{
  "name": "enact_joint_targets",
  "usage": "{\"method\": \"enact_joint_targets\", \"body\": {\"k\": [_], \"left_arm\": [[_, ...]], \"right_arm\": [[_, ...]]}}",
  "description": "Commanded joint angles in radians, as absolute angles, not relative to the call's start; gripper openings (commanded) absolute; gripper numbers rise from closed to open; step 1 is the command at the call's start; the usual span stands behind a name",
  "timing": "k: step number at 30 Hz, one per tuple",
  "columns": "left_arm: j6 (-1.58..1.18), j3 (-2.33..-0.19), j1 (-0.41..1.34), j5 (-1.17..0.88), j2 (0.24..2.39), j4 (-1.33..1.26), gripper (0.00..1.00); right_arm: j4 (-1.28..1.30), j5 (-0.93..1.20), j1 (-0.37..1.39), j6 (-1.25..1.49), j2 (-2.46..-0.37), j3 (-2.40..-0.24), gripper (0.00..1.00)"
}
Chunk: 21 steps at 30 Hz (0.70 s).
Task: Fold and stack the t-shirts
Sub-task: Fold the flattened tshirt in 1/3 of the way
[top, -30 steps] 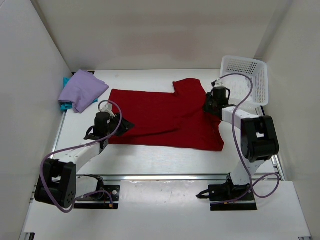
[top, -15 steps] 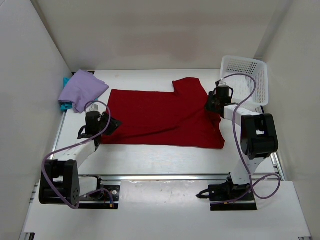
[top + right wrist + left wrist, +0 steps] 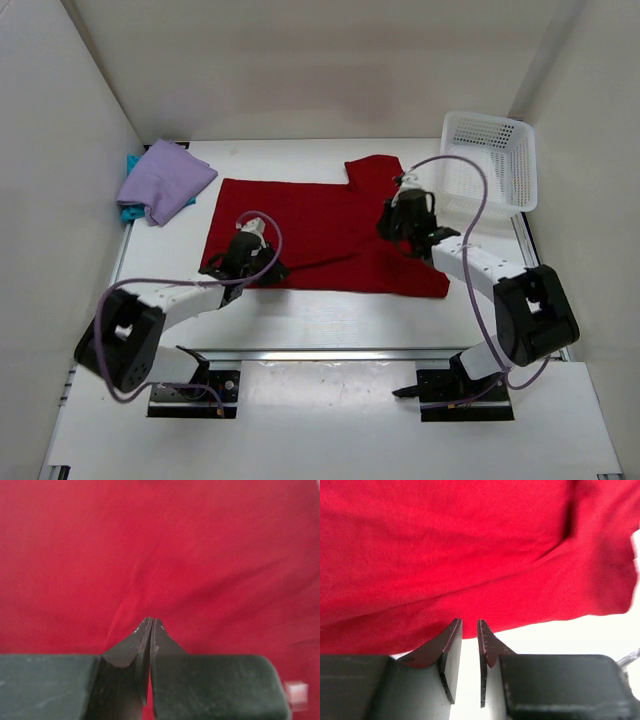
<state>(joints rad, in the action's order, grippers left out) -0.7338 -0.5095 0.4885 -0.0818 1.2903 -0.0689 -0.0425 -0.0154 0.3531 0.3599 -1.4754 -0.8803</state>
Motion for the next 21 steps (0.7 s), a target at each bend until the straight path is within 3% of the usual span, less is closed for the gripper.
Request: {"method": "enact_joint_targets", "body": {"k": [1,9,16,21], "left_arm": [[-0.716,-0.572,0.528,-0.077,1.391,-0.094,0.28],[-0.758,-0.51,0.473,-0.138,1.502,-0.162,0.26],[-0.739,-0.333,0.43,-0.158,1.349,-0.121,0.29],[-0.776,-0.241,0.512,-0.147,1.206,-0.055,0.32]], "right_arm": [[-0.058,-0.015,0.454,0.394,-1.5,-0.792,0.0],[-0.068,-0.017,0.563,0.422,-1.494,-0.649,0.0],[-0.022,-0.012,0.607,0.454,-1.411,-0.523,0.0],[-0.002,0.078,0.614,0.488,-1.298,-0.424,0.01]]}}
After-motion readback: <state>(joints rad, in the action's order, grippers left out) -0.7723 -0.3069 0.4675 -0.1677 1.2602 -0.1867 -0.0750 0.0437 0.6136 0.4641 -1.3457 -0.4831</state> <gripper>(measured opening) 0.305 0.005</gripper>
